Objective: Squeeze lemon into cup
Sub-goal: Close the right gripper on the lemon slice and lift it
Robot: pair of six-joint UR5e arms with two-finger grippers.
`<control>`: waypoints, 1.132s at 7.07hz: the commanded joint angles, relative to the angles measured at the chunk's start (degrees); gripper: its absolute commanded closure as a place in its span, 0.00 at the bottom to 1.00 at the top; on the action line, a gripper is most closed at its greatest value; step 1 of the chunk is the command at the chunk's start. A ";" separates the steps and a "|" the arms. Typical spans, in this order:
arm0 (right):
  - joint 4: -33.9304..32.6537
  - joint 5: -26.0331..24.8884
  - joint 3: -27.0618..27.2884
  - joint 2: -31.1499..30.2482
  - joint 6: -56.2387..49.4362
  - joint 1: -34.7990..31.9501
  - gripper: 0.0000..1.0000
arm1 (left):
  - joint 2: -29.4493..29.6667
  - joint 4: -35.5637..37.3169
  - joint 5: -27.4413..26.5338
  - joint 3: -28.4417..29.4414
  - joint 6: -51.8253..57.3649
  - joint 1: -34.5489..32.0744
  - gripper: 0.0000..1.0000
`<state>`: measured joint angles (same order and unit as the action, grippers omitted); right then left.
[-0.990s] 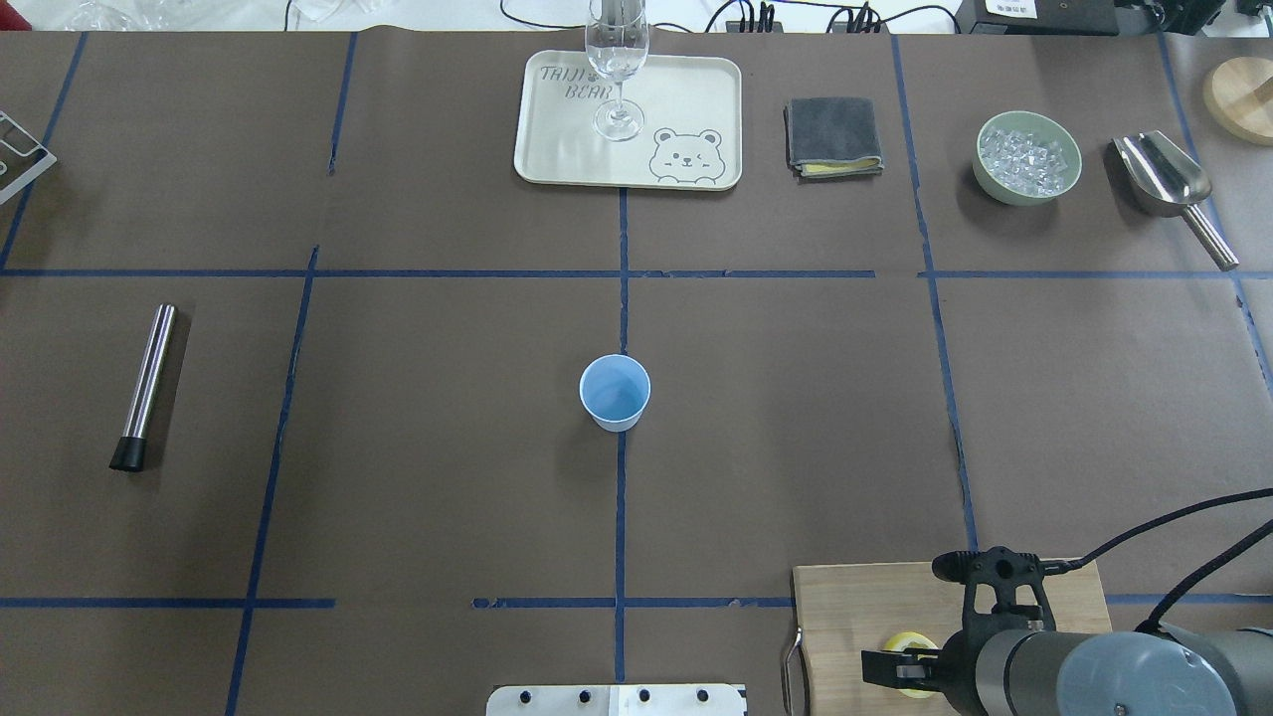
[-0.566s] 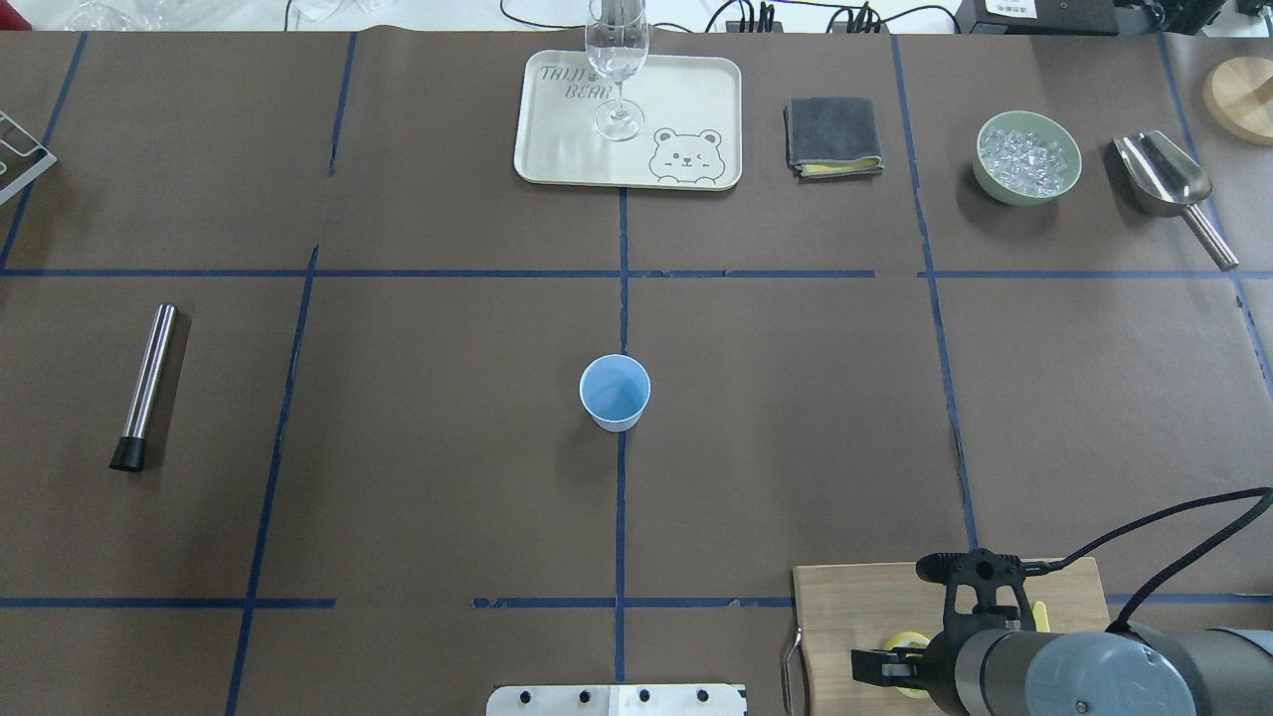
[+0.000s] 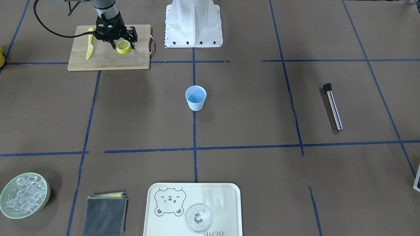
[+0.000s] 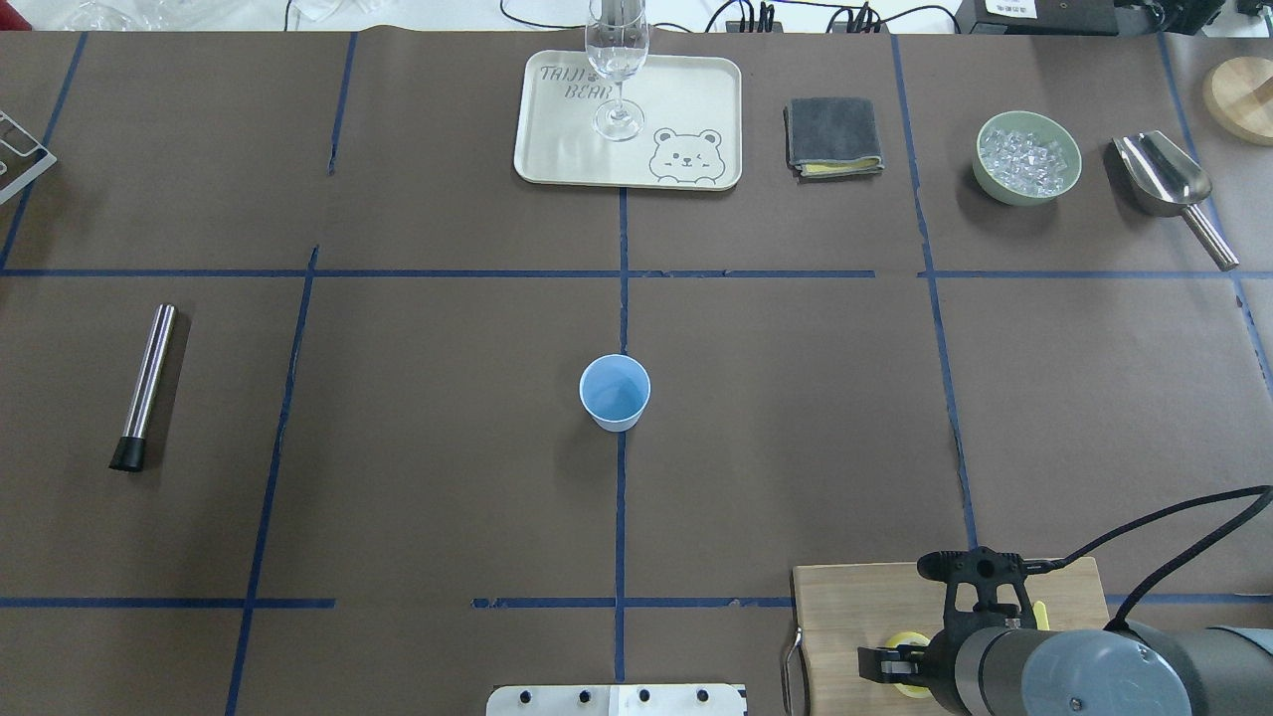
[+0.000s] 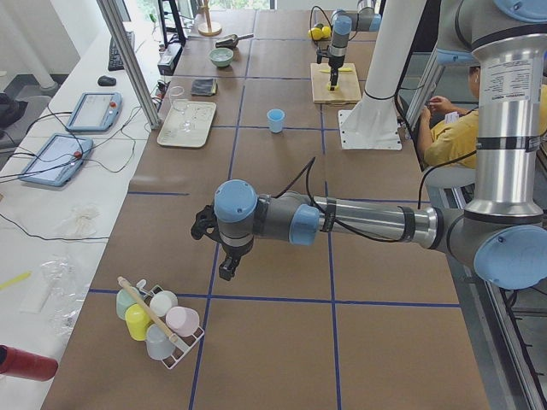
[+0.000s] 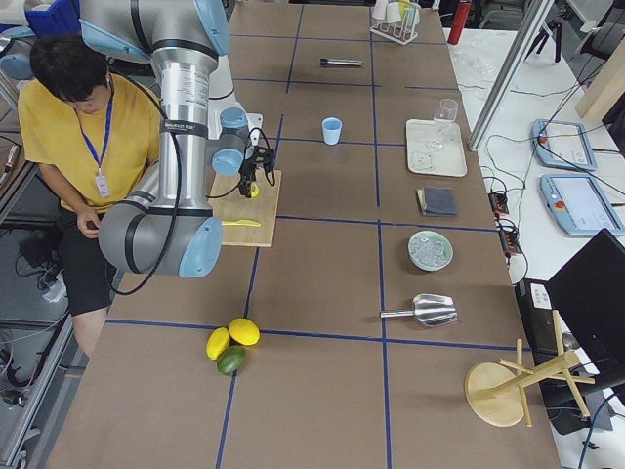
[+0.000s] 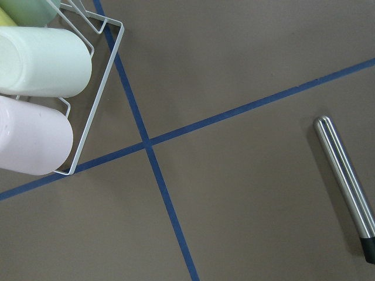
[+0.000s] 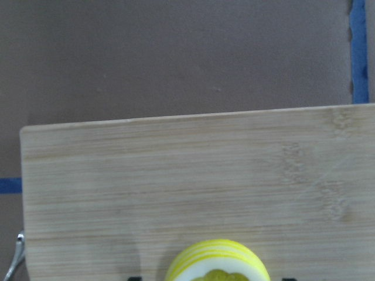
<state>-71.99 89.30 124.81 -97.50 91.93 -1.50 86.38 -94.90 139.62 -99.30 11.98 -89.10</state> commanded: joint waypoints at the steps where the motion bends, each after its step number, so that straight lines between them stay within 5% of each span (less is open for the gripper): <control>1: -0.08 0.00 0.25 0.03 0.00 0.00 0.43 | -0.15 -0.02 0.90 -0.11 0.06 -0.11 0.00; 8: -5.26 0.44 6.22 -0.49 0.00 -1.05 0.46 | -1.39 0.07 2.31 -0.72 -0.03 -0.11 0.00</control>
<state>-75.63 89.65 129.63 -97.97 91.93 -2.43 85.04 -94.84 141.28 -100.03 11.99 -89.21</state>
